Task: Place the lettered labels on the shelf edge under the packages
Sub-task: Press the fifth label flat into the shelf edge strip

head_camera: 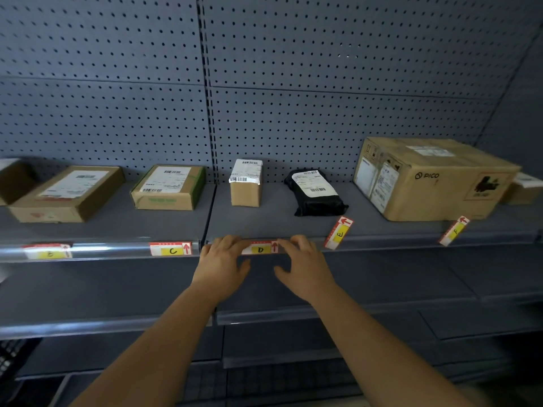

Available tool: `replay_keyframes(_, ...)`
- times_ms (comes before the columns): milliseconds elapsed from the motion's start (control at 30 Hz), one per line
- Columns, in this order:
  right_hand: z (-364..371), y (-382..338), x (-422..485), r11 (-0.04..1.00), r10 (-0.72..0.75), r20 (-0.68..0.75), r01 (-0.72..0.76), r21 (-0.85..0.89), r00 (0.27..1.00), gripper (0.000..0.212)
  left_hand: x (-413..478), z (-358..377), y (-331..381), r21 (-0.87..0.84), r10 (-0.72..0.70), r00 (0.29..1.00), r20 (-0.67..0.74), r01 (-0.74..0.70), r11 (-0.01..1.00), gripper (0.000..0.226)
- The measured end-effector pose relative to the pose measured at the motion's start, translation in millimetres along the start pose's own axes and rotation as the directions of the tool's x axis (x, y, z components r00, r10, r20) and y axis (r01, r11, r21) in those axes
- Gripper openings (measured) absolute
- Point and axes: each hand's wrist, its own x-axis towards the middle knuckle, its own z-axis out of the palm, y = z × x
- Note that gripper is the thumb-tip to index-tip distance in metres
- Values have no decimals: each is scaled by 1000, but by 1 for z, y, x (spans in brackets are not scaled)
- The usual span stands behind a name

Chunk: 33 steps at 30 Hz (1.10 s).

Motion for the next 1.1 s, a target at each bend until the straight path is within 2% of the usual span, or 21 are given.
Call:
replay_keyframes(200, -26, 33, -62, 988, 143, -23, -141, 62, 990, 54, -28, 12, 28, -124, 31, 999, 42, -26, 992, 43)
replay_keyframes(367, -44, 56, -100, 990, 136, -30, -135, 49, 990, 52, -41, 32, 69, -215, 119, 992, 49, -106, 971, 41)
replay_keyframes(467, -53, 69, -106, 993, 115, -36, -114, 37, 993, 61, -38, 40, 88, -217, 142, 990, 25, -134, 967, 40)
replay_keyframes(533, -58, 80, -102, 993, 111, -33, -110, 36, 993, 58, -31, 46, 96, -209, 140, 990, 22, -132, 969, 40)
replay_keyframes(767, -76, 126, -59, 997, 26, -89, -19, 77, 996, 49, 16, 60, 122, -157, 56, 998, -43, -62, 986, 37)
replay_keyframes(933, -91, 153, -8, 992, -86, -165, 99, 75, 983, 42, 51, 69, 135, -122, -3, 996, -84, -8, 993, 34)
replay_keyframes(1100, -94, 163, 30, 982, -186, -159, 191, 12, 970, 50, 60, 77, 145, -106, -94, 994, -49, 89, 990, 34)
